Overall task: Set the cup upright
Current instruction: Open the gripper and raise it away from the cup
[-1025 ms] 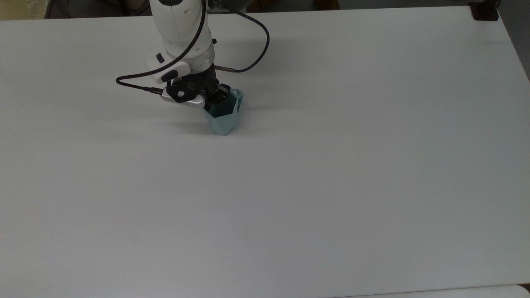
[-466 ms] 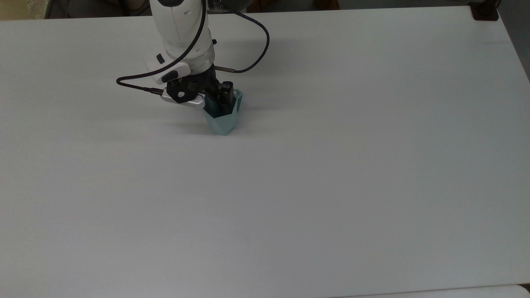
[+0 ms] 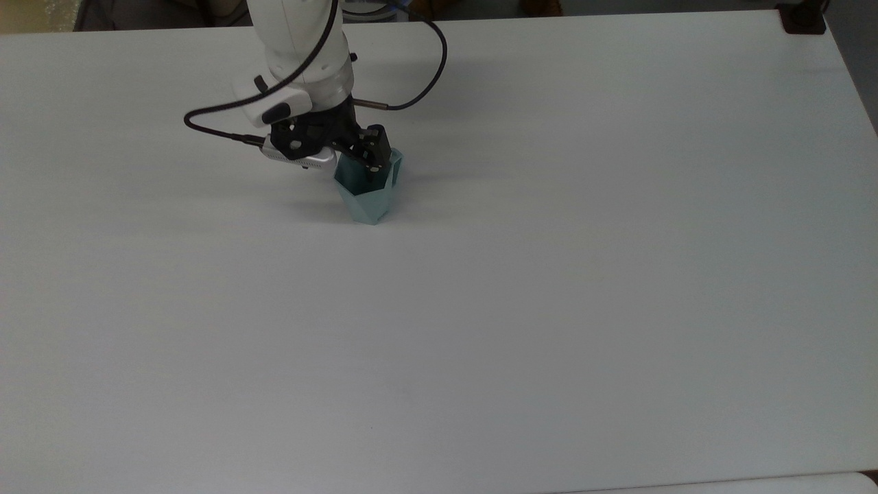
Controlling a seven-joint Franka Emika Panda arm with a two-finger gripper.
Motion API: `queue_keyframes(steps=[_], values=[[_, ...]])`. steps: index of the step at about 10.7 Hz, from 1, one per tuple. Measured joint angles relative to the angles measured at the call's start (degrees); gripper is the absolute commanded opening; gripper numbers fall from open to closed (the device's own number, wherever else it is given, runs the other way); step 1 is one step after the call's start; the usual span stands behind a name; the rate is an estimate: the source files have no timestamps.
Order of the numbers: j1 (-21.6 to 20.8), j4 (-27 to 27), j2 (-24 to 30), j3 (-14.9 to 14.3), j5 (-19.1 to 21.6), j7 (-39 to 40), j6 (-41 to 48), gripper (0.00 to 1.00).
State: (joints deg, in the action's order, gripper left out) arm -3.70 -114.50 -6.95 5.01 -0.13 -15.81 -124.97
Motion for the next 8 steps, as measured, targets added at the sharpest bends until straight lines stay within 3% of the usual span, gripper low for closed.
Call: queue_keyframes(steps=[5, 8], values=[[0.81, 4.83, 7.13, -1.01, -0.01, 0.79, 2.78, 1.00], [1.69, 10.90, 12.00, -3.68, 0.00, 10.60, 18.39, 1.00]])
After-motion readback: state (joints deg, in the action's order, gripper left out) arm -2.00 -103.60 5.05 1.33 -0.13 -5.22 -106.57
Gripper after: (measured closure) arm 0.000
